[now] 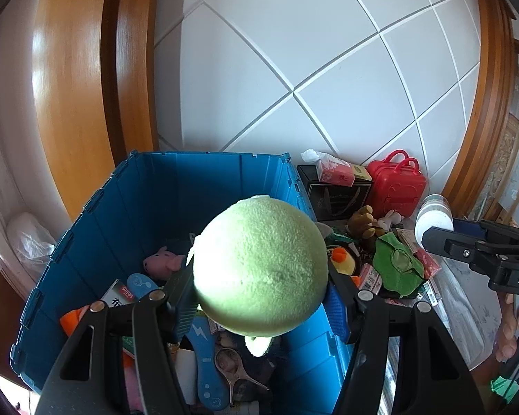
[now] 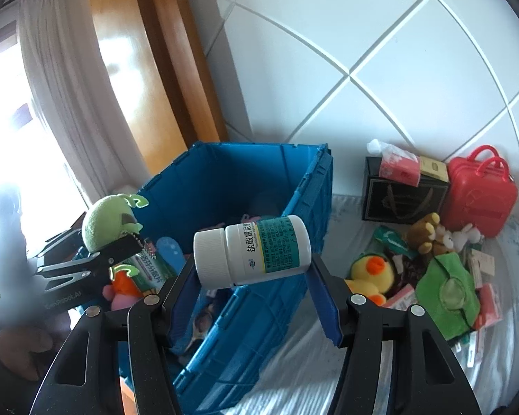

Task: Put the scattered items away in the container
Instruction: 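Lift and carry the green plush ball and white pill bottle to the blue crate, then open both tools over the crate to drop the plush ball and pill bottle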

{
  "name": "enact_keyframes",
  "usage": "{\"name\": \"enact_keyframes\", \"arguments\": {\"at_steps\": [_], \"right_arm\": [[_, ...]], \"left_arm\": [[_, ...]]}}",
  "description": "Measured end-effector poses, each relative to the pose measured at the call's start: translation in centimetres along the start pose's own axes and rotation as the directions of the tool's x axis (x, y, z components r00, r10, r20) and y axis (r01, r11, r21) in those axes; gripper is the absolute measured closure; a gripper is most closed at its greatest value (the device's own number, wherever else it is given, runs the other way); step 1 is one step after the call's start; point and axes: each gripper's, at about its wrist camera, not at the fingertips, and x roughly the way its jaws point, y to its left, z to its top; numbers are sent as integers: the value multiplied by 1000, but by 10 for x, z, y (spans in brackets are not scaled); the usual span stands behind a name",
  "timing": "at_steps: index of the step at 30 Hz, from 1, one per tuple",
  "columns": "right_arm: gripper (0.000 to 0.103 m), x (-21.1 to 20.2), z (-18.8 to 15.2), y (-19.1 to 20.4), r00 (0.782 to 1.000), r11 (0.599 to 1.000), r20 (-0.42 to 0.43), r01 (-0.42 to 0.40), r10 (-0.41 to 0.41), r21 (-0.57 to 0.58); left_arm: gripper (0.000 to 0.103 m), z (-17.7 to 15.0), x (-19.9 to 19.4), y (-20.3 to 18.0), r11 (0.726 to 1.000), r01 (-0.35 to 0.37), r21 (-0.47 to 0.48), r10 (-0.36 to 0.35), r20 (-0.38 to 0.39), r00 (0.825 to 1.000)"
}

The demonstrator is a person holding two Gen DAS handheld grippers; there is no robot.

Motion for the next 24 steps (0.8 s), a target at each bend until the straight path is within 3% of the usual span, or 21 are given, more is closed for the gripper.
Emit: {"name": "enact_keyframes", "arguments": {"at_steps": [24], "right_arm": [[43, 81, 19, 81, 994, 989, -79, -91, 82, -117]], "left_arm": [[42, -13, 9, 81, 993, -64, -104, 60, -38, 997]]}}
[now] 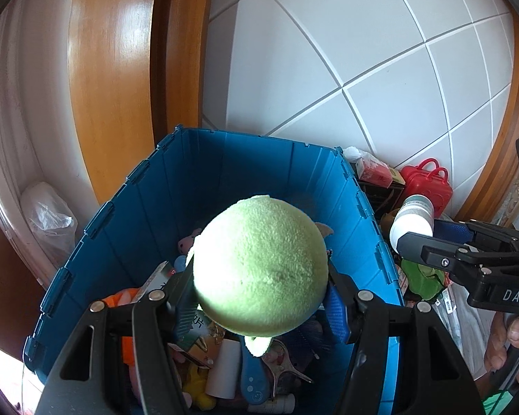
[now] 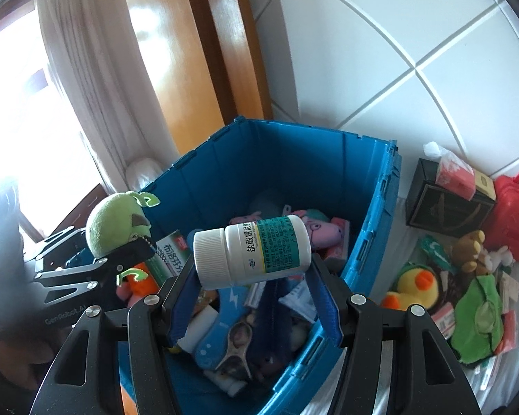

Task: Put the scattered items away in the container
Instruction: 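Open both tools over the crate to drop the plush ball and pill bottle, then move both open tools from the crate toward the items on the bed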

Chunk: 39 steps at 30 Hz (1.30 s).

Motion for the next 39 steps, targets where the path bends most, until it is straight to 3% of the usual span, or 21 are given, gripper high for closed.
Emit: {"name": "enact_keyframes", "arguments": {"at_steps": [11, 14, 15, 17, 18, 27, 39], "right_arm": [[43, 6, 4, 13, 1000, 999, 0, -25, 25, -39], [41, 6, 5, 15, 1000, 998, -1, -30, 30, -53], [37, 6, 5, 16, 1000, 998, 1, -28, 28, -56], [3, 2, 4, 14, 1000, 999, 26, -15, 17, -46], [2, -1, 4, 11, 999, 999, 40, -12, 14, -37], [2, -13, -3, 1, 999, 1000, 43, -12, 13, -20], [2, -44, -25, -31, 998, 999, 50, -40, 40, -6]], "left_arm": [[42, 2, 1, 11, 1000, -2, -13, 2, 8, 1000], [35, 3, 0, 13, 999, 1, -36, -1, 1, 1000], [20, 2, 1, 14, 999, -20, -43, 20, -7, 1000], [3, 0, -1, 17, 997, -53, -63, 53, -4, 999], [2, 0, -3, 19, 996, -51, -74, 52, 3, 999], [2, -6, -6, 13, 995, -55, -83, 55, -1, 998], [2, -11, -17, -38, 999, -26, -46, 26, 8, 1000]]}}
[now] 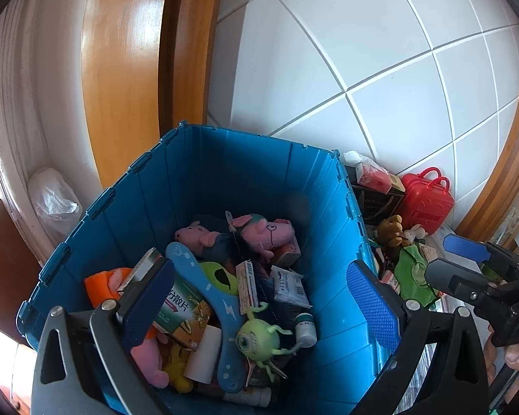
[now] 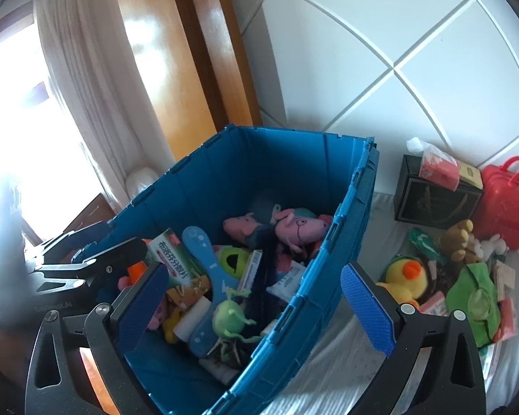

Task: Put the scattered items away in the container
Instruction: 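Move both open tools from the crate toward the items on the bed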

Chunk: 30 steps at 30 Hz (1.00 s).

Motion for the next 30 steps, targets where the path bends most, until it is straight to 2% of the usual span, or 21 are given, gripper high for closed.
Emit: {"name": "enact_keyframes", "arguments": {"at_steps": [12, 22, 30], "right_arm": [[2, -37, -14, -43, 999, 999, -3, -41, 41, -7], [2, -65, -38, -105, 1000, 999, -26, -7, 8, 37], [2, -82, -82, -173, 995, 991, -82, 62, -53, 120]], "left_arm": [[2, -9, -13, -61, 1000, 9, 25, -9, 5, 1000], [2, -17, -8, -121, 997, 52, 65, -52, -9, 999], [2, -37, 18, -189, 980, 131, 146, -121, -77, 990]]}}
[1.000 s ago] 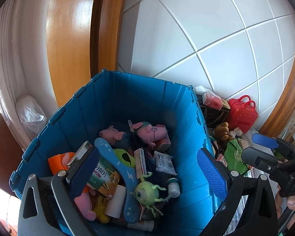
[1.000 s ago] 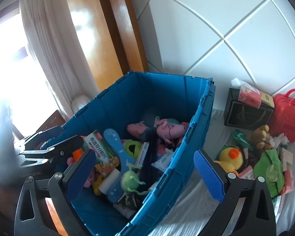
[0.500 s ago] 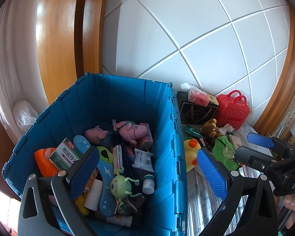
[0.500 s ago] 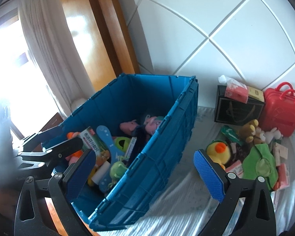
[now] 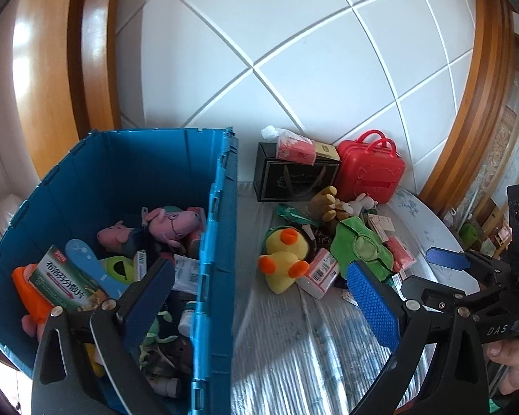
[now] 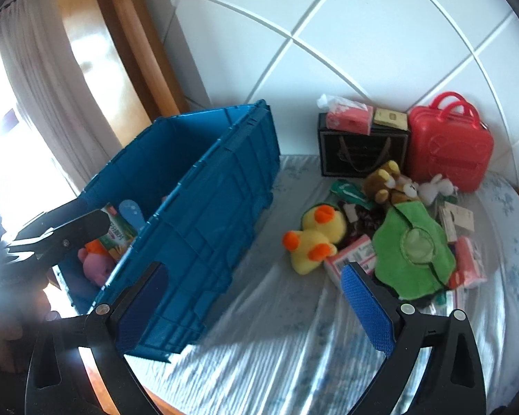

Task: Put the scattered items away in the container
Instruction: 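Move both open tools from the crate toward the items on the bed, then grasp the small red-white ointment box with the left tool while the right tool grasps the long red-white cream box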

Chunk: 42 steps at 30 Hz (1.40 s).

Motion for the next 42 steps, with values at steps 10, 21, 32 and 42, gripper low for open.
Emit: {"name": "enact_keyframes", "arguments": {"at_steps": [10, 21, 32, 42], "right_arm": [[2, -16, -51, -99, 993, 988, -66, 103, -96, 117], [2, -17, -102, -196, 975, 962, -116, 209, -190, 178], [2, 27, -138, -287, 948, 932, -199, 288, -247, 218], [2, 76, -152, -337, 932, 938, -272, 294, -239, 184]], "left_arm": [[2, -26, 66, -79, 994, 79, 76, -70, -108, 992], [2, -74, 147, -164, 968, 174, 178, -131, -230, 964], [9, -109, 242, -217, 979, 157, 132, -103, -348, 932], [10, -138, 330, -227, 997, 66, -51, -81, -425, 901]]}}
